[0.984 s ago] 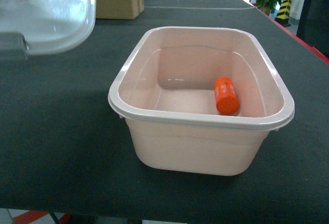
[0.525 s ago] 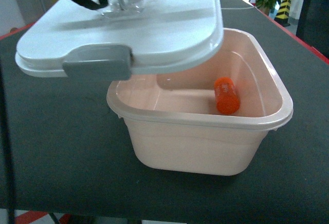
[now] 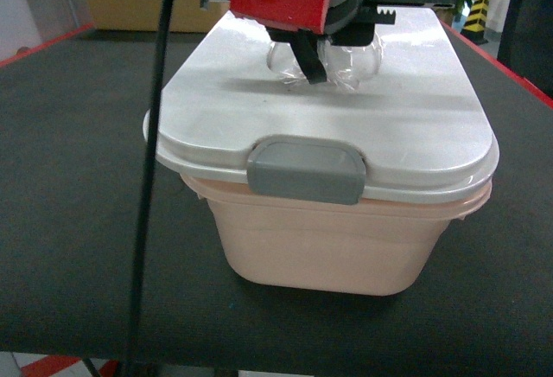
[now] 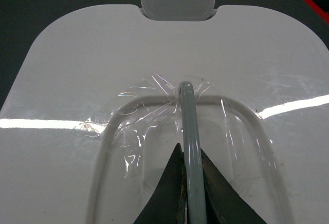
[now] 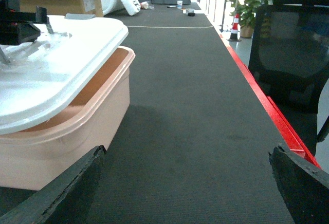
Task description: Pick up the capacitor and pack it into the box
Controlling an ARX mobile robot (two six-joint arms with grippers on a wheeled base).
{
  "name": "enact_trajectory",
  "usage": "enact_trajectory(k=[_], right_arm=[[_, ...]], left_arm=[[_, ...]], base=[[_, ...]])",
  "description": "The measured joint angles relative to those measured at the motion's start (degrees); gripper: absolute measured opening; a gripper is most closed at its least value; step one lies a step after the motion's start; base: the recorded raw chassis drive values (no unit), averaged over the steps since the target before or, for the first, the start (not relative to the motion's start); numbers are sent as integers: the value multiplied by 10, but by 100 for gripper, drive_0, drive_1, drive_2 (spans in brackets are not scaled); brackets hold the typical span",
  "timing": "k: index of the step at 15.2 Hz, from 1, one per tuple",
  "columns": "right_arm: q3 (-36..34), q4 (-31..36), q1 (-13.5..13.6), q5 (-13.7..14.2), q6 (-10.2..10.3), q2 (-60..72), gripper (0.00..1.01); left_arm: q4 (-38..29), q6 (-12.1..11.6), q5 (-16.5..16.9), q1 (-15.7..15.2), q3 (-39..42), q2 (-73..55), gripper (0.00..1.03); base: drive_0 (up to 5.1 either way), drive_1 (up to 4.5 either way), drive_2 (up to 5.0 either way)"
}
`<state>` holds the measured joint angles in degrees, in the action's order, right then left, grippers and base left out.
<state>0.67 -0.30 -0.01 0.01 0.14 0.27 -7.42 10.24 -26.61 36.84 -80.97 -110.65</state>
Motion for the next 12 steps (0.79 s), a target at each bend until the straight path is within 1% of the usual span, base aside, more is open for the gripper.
enact_trajectory(k=[2, 4, 6, 9, 12], right_arm=[[0, 0, 0, 0, 0, 0, 98], [0, 0, 0, 0, 0, 0, 98], [0, 0, 0, 0, 0, 0, 98], [0, 0, 0, 0, 0, 0, 98], [0, 0, 0, 0, 0, 0, 98]], left_arm=[[10, 13, -2, 2, -21, -22, 2], [20, 19, -2, 1, -31, -35, 2], [38, 33, 9, -2, -35, -45, 2], [39, 43, 14, -2, -35, -49, 2], [33, 44, 18, -2, -35, -49, 2]], base=[[0, 0, 0], [0, 0, 0], [0, 0, 0], [0, 0, 0], [0, 0, 0]])
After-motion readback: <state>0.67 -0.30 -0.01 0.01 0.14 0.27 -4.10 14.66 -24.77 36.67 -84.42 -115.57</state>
